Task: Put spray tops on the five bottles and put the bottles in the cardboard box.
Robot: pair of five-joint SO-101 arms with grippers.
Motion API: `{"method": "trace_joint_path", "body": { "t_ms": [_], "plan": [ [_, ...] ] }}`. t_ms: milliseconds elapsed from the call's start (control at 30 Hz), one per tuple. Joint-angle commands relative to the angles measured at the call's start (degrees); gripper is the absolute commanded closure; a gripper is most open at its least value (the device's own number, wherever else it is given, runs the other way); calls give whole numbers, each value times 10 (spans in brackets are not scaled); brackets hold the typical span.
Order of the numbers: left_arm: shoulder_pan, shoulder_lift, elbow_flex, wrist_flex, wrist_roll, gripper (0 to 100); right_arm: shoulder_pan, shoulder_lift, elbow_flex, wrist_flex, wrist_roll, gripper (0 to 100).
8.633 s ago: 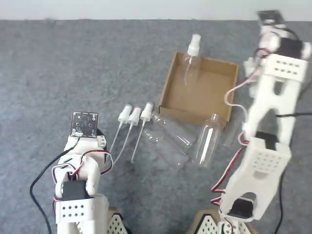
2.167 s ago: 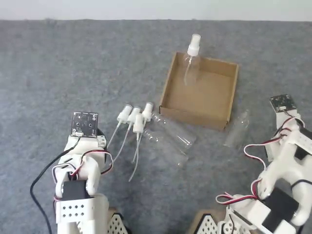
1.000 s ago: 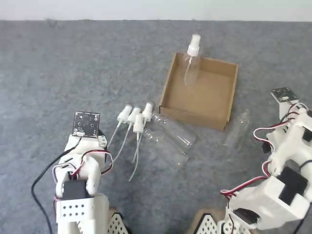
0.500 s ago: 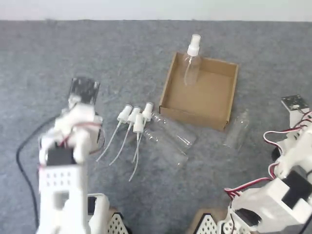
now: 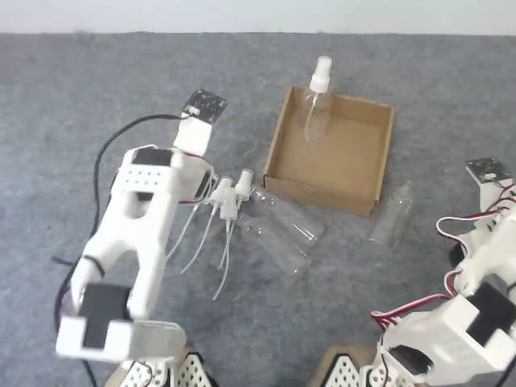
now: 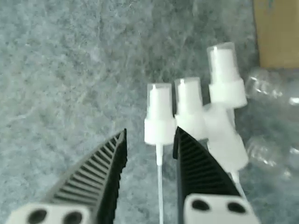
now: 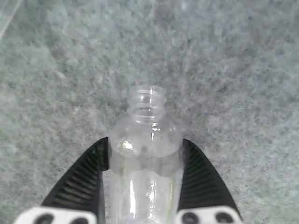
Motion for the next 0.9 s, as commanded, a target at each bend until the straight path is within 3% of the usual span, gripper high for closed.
{"method": "trace_joint_path", "body": {
  "t_ms": [0, 233, 500, 633, 867],
  "plan": [
    [4, 35, -60, -19, 11, 848, 6, -61, 27, 2, 6, 992],
    [4, 117, -126, -19, 11, 848, 3, -160, 91, -6, 7, 990],
    [1, 200, -141, -26, 7, 863, 4, -164, 120, -36, 6, 989],
    [-2, 178, -138, -24, 10, 983, 4, -164, 120, -36, 7, 989],
    [-1, 62, -138, 44, 31, 991, 4, -173, 106, -37, 7, 988]
  ]
}}
